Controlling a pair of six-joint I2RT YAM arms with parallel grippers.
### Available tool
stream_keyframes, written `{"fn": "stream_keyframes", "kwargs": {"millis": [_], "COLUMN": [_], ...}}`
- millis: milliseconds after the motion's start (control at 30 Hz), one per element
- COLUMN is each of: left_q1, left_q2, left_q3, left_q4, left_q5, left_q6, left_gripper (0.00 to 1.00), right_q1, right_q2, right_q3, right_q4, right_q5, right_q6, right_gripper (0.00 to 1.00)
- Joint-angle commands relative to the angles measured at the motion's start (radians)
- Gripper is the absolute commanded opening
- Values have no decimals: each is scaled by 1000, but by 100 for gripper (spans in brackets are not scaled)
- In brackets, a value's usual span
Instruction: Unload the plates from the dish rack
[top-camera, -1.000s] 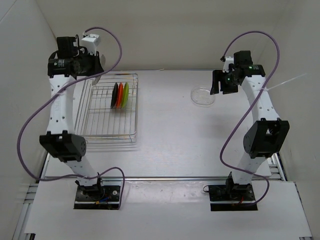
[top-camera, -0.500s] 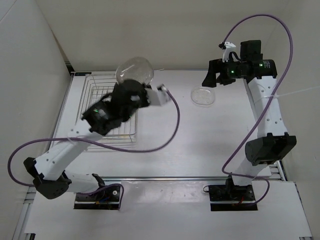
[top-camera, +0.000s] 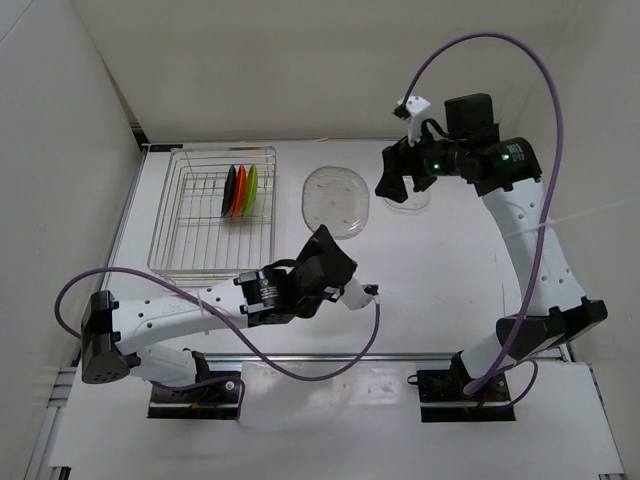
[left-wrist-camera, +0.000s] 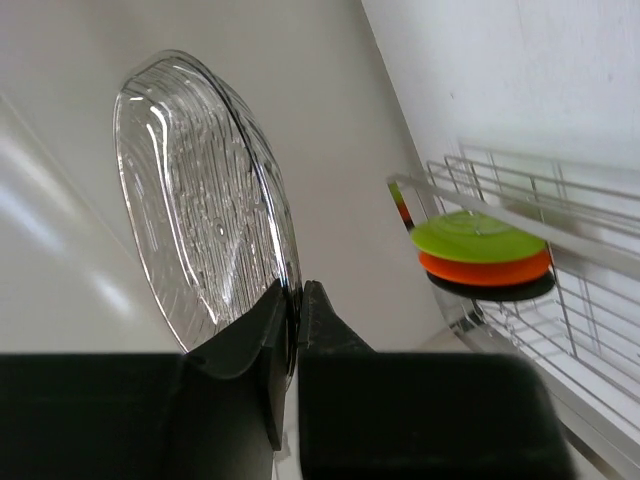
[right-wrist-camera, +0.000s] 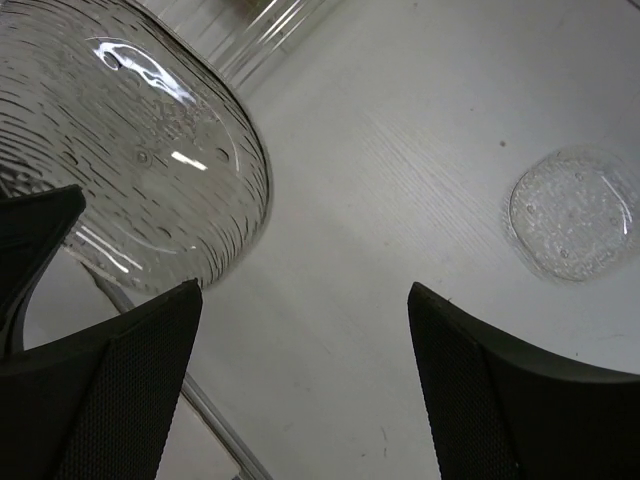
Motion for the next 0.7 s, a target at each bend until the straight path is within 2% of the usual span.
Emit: {"fn": "stream_keyframes", "kwargs": {"millis": [0, 233, 333, 400, 533, 567, 667], "left_q1": [-41, -80, -89, -89, -89, -89, -89], "left_q2": [19, 65, 74, 85, 96, 96, 105], "left_q3": [79, 121, 145, 145, 145, 156, 165], "left_q4": [34, -3, -12, -12, -1, -1, -1], "left_q5": [-15, 4, 13, 13, 13, 13, 13], "left_q6": [8, -31, -51, -51, -51, -51, -51], "left_gripper": [11, 11, 11, 11, 11, 11, 11], "right_q1": [57, 109, 109, 109, 127, 127, 127], "right_q2": [-1, 30, 39, 39, 50, 50, 59], "right_q3": [-30, -21, -39, -39, -49, -49, -49], "right_q4": [38, 47, 47, 47, 47, 47, 47], "right_q5": [110, 110, 110, 97, 73, 73, 73], "right_q6": [-59, -69, -78, -78, -78, -78, -69], "right_gripper": [86, 81, 74, 64, 60, 49, 28]}}
